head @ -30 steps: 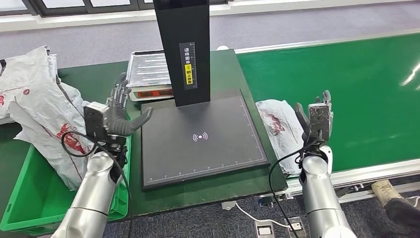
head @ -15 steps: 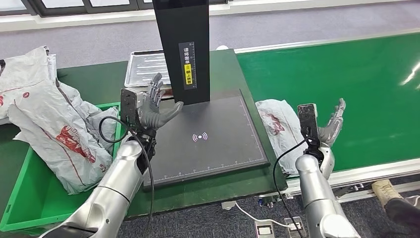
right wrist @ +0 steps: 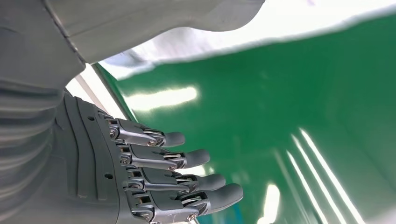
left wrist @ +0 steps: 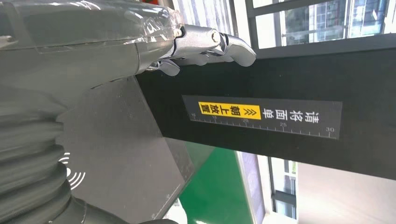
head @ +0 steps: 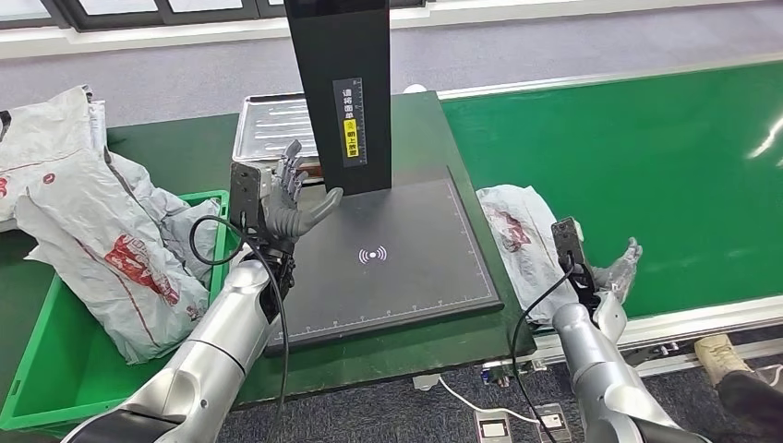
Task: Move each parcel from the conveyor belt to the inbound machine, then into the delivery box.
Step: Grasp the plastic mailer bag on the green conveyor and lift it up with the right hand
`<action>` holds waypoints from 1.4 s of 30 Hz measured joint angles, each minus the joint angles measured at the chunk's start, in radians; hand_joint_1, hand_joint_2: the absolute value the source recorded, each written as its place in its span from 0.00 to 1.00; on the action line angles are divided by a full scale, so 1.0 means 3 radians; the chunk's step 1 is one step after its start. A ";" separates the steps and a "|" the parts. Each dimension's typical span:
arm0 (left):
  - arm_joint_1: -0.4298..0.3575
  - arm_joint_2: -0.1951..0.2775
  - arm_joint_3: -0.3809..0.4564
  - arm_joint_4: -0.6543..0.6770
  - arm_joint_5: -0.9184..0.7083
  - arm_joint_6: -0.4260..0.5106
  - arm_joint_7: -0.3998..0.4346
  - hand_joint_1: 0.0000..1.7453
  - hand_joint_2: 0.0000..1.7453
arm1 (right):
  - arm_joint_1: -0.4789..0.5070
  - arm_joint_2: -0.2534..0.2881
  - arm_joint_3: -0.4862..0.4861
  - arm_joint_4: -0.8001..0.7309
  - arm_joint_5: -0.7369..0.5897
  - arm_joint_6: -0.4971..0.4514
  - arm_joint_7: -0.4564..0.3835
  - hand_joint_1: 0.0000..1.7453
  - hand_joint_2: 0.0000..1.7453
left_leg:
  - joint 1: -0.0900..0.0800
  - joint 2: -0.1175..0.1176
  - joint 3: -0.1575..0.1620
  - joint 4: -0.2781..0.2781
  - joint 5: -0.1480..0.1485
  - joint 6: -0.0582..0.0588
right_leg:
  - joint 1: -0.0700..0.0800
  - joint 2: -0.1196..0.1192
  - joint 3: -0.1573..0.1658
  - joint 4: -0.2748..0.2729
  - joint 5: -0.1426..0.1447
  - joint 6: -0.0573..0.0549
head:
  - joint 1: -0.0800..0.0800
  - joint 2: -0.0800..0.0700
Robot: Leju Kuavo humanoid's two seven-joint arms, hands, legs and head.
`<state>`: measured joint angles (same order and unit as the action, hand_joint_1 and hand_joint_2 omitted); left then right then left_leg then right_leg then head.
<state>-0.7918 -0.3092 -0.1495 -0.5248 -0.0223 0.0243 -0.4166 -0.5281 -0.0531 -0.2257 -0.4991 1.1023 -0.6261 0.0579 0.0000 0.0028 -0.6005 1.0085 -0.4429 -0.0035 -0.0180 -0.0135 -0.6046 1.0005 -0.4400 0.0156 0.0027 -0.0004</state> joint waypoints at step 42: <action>0.0252 0.0261 0.0029 -0.0193 0.0146 -0.0053 -0.0058 0.00 1.00 | -0.0571 0.0023 0.0357 0.0448 0.0112 0.1641 0.0058 1.00 1.00 | 0.0000 0.0013 -0.0002 0.0000 0.0004 0.0000 | 0.0000 0.0012 -0.0003 0.0001 0.0011 -0.0002 | 0.0000 0.0000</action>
<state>-0.7161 -0.2309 -0.1409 -0.5827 0.0216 0.0084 -0.4338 -0.6995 -0.0464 -0.1186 -0.3645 1.1359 -0.1339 0.0754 0.0000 0.0068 -0.6010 1.0085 -0.4418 -0.0035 -0.0180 -0.0098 -0.6055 1.0009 -0.4368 0.0150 0.0027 -0.0004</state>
